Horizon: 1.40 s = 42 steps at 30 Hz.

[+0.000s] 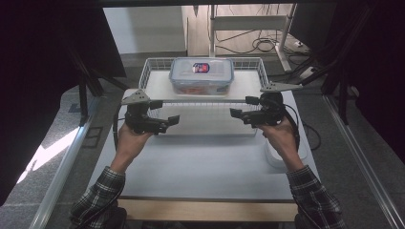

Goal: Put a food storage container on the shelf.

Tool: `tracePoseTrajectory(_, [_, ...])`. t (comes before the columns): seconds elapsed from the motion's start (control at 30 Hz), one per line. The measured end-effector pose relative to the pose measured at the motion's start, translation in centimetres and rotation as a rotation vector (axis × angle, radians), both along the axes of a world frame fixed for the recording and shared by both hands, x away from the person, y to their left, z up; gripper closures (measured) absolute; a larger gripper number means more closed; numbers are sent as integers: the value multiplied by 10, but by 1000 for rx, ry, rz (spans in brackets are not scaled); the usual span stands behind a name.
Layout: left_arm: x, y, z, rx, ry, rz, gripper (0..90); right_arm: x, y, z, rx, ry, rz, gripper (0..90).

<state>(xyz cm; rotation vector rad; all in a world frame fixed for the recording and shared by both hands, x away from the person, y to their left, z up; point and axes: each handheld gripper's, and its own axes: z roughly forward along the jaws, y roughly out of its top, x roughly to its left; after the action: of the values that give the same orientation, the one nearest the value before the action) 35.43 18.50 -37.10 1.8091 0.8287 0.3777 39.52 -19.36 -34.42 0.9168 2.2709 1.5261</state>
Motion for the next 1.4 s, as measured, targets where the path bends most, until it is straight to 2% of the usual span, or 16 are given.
tracePoseTrajectory(0.47, [-24,-2,-20,20,-20,-7,44,-22,-4,-15,-24,-24,14,80])
tracePoseTrajectory(0.7, [-38,-6,-31,67,-35,-6,25,-34,-10,-26,-54,-48,6,50])
tracePoseTrajectory(0.87, [-44,-10,-41,87,-25,-12,21,-41,-18,-36,-38,-22,-3,40])
tracePoseTrajectory(1.2, [-58,-9,-63,109,-16,1,21,-54,-27,-53,-81,-30,-11,41])
tracePoseTrajectory(1.4, [-68,-1,-75,57,-7,14,38,-63,-33,-69,-95,-24,-28,40])
